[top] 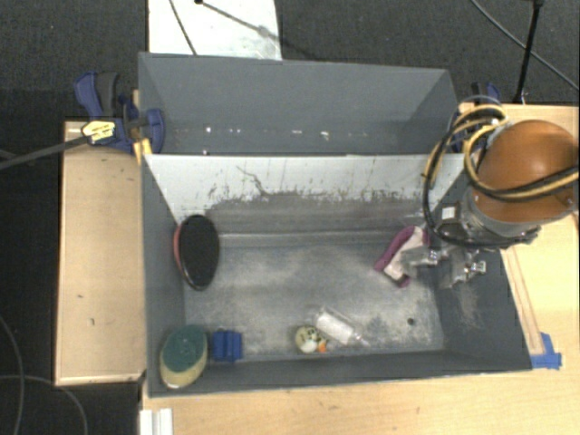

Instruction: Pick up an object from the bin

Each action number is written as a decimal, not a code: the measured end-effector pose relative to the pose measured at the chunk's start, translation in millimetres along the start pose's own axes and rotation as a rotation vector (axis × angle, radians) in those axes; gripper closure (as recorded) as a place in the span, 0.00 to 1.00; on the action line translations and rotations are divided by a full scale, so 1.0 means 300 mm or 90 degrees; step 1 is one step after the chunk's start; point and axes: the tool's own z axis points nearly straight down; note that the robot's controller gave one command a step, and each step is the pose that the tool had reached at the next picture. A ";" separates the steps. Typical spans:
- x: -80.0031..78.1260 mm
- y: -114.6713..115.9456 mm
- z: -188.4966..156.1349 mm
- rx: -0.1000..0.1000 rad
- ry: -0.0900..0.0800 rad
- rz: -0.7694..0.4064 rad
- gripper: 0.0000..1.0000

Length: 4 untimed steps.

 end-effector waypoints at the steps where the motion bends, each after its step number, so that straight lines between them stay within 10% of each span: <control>1: -0.084 0.055 0.003 -0.004 0.005 -0.308 0.00; 2: -0.093 -0.036 0.000 -0.002 0.004 -0.277 0.00; 4: -0.168 0.007 0.054 -0.002 0.007 0.023 0.00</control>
Offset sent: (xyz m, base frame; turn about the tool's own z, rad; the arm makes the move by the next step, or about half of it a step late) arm -0.0078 0.0270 -0.0010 -0.4853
